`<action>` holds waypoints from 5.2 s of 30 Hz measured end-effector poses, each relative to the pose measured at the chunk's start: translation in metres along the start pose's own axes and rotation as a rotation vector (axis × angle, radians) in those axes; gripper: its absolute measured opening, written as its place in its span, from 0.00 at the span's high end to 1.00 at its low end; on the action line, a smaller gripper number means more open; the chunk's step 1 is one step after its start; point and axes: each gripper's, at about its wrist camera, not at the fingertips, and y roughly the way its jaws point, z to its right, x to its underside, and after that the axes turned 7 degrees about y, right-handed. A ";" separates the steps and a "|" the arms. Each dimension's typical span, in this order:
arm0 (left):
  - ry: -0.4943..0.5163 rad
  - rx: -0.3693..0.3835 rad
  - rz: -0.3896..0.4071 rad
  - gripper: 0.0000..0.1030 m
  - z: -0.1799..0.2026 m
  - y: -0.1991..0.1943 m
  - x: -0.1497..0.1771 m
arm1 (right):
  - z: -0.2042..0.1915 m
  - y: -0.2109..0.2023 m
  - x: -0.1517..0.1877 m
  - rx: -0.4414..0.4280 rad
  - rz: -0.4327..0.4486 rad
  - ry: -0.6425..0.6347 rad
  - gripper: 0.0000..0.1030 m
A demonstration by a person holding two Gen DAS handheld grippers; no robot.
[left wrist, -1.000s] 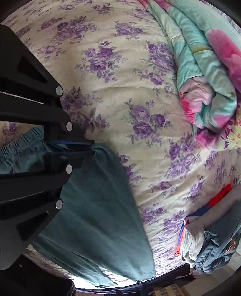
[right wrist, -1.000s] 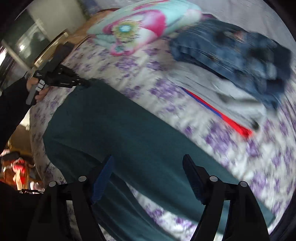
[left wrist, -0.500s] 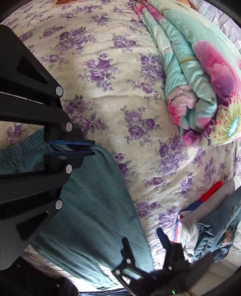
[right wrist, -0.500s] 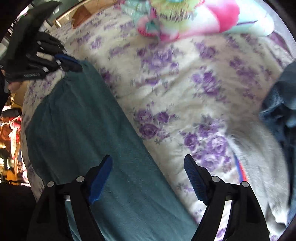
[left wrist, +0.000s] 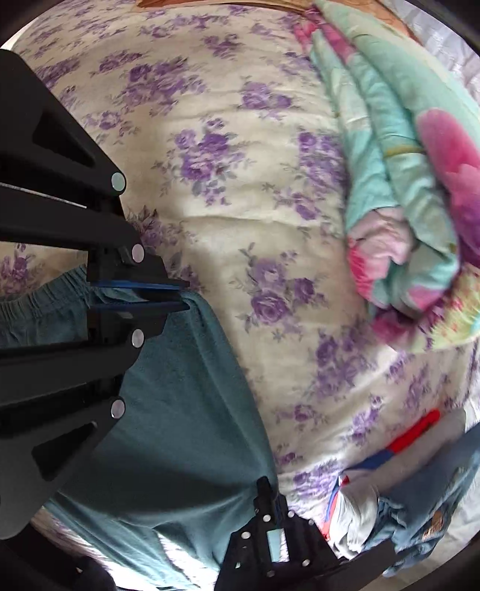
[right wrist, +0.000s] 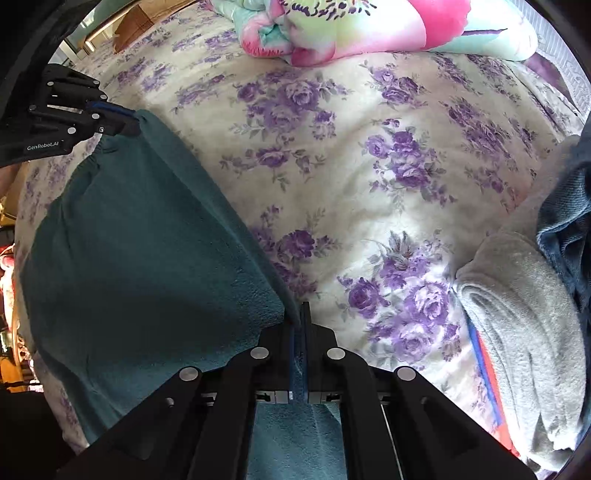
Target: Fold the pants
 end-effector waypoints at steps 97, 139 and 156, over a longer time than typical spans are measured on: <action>-0.397 -0.125 -0.037 1.00 0.181 -0.008 0.211 | 0.298 -0.084 0.285 0.155 -0.227 1.398 0.37; -0.308 -0.227 -0.155 0.98 0.113 -0.025 0.184 | 0.112 -0.083 0.584 -0.232 0.097 1.545 0.84; -0.360 -0.190 0.015 0.99 0.114 -0.087 0.161 | 0.036 -0.056 0.416 -0.068 0.017 0.935 0.77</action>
